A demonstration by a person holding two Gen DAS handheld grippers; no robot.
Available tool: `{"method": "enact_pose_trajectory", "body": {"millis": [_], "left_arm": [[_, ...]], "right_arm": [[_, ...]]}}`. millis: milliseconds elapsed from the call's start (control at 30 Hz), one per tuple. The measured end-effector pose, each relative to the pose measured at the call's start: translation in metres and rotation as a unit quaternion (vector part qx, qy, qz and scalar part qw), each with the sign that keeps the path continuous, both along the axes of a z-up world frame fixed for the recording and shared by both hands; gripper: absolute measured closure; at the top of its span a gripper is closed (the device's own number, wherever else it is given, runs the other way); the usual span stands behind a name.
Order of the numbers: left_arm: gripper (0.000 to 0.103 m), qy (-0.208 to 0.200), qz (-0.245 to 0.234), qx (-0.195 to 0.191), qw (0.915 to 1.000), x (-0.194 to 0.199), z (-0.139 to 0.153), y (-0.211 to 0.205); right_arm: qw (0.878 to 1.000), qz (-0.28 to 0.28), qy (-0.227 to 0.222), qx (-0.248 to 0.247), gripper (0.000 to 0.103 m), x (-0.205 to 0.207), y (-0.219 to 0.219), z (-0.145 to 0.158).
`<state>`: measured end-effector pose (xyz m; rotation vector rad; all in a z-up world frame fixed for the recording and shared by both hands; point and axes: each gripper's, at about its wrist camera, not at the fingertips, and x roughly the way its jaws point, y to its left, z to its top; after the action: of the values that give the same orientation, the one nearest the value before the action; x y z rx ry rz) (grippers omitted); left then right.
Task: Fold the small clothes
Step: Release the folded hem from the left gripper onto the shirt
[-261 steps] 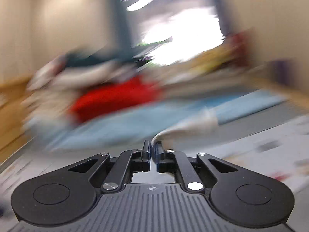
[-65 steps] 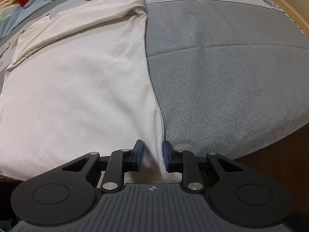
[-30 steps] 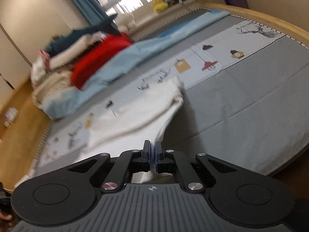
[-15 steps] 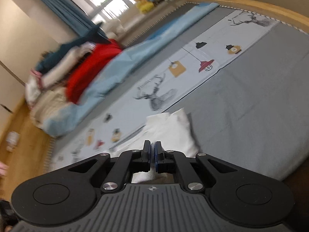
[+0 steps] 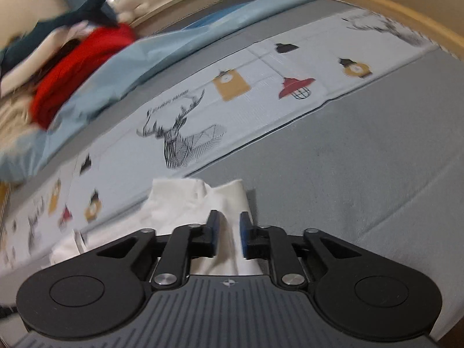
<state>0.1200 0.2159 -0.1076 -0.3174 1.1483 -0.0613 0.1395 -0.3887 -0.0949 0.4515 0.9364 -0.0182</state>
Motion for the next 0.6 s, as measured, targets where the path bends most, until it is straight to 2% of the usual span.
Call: {"method": "enact_pose_trajectory", "body": {"millis": [100,200,300,433,600], "left_arm": [[0.077,0.028,-0.02,0.008,0.9994,-0.002,-0.015,-0.004],[0.074,0.024,-0.033,0.015,0.9991,-0.002,-0.023,-0.012],[0.073,0.024,-0.043,0.017,0.9986,0.005,-0.028,-0.023],[0.073,0.003,-0.065,0.057,0.9962,0.018,-0.026,-0.044],[0.073,-0.003,-0.064,0.073,0.9953,0.037,-0.03,-0.06]], "right_arm": [[0.999,0.034,0.028,-0.002,0.085,0.0,-0.002,-0.015],[0.996,0.074,0.044,-0.032,0.085,0.001,0.004,-0.023],[0.991,0.115,0.045,-0.056,0.084,0.005,0.013,-0.029],[0.982,0.154,0.036,-0.099,0.084,0.018,0.033,-0.033],[0.979,0.165,0.024,-0.117,0.084,0.04,0.044,-0.039]]}}
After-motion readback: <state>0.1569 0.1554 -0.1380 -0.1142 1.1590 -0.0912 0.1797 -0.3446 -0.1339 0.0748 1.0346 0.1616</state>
